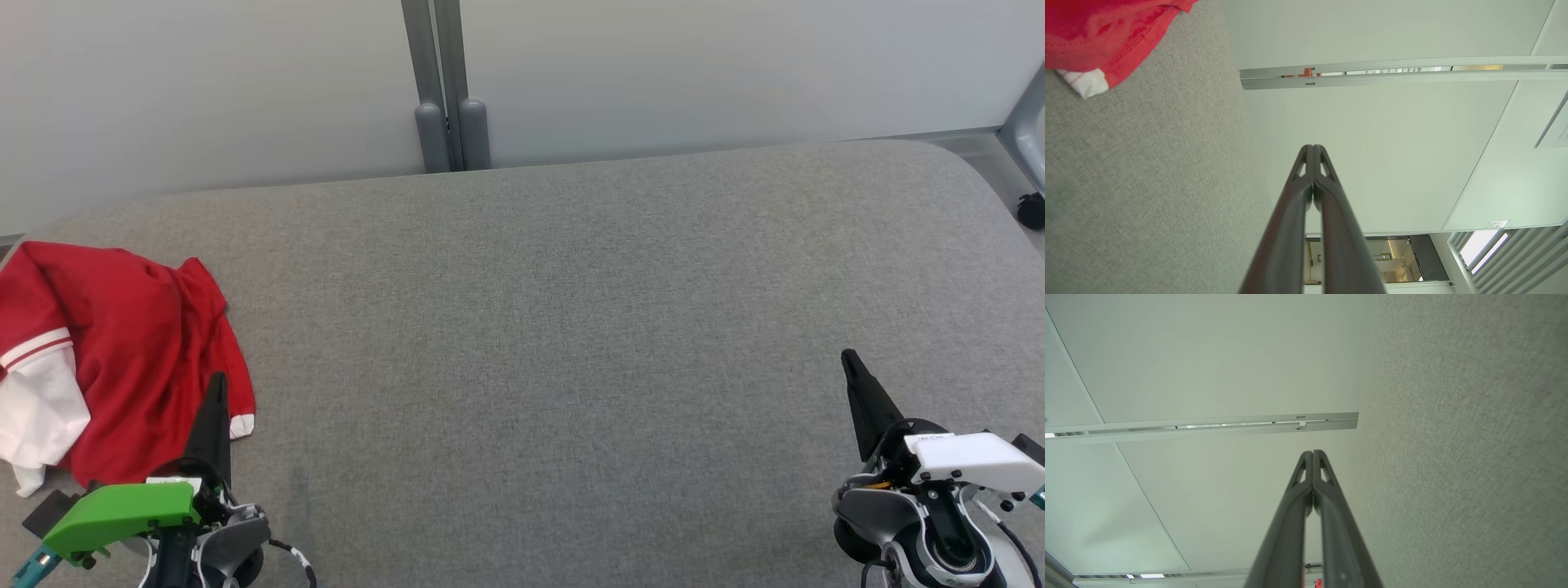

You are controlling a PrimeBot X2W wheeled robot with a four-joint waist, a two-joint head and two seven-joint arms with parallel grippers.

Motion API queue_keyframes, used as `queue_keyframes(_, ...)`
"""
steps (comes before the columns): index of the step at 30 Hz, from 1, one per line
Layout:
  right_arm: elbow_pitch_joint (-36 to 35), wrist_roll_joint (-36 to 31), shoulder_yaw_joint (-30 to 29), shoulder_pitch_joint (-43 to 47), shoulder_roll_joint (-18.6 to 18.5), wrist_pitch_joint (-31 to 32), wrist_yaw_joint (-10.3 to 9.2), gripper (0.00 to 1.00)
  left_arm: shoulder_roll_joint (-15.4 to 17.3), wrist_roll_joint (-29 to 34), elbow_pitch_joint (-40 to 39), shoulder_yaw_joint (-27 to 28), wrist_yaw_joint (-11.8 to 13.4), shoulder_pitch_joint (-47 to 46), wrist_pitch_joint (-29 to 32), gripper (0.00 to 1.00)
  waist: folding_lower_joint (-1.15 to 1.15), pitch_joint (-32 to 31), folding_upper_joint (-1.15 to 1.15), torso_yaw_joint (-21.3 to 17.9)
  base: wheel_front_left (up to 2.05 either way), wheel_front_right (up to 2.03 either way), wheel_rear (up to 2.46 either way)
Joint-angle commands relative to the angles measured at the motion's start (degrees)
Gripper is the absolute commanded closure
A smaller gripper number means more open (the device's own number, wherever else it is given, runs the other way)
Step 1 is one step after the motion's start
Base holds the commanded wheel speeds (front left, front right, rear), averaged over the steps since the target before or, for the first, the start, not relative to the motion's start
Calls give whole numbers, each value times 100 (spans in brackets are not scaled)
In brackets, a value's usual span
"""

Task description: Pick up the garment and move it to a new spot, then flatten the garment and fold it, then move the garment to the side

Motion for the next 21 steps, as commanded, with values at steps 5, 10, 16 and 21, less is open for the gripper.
queue_keyframes(5,5,43,-2,-30,-8,12,3,100,46,5,-8,16,-29,-86,11,100,0,0,0,0,0,0,0)
queue_keyframes(10,5,43,-2,-30,-8,12,3,100,46,5,-8,16,-29,-86,11,100,0,0,0,0,0,0,0)
queue_keyframes(16,5,43,-2,-30,-8,12,3,100,46,5,-8,16,-29,-86,11,100,0,0,0,0,0,0,0)
queue_keyframes(21,5,43,-2,-30,-8,12,3,100,46,5,-8,16,-29,-86,11,100,0,0,0,0,0,0,0)
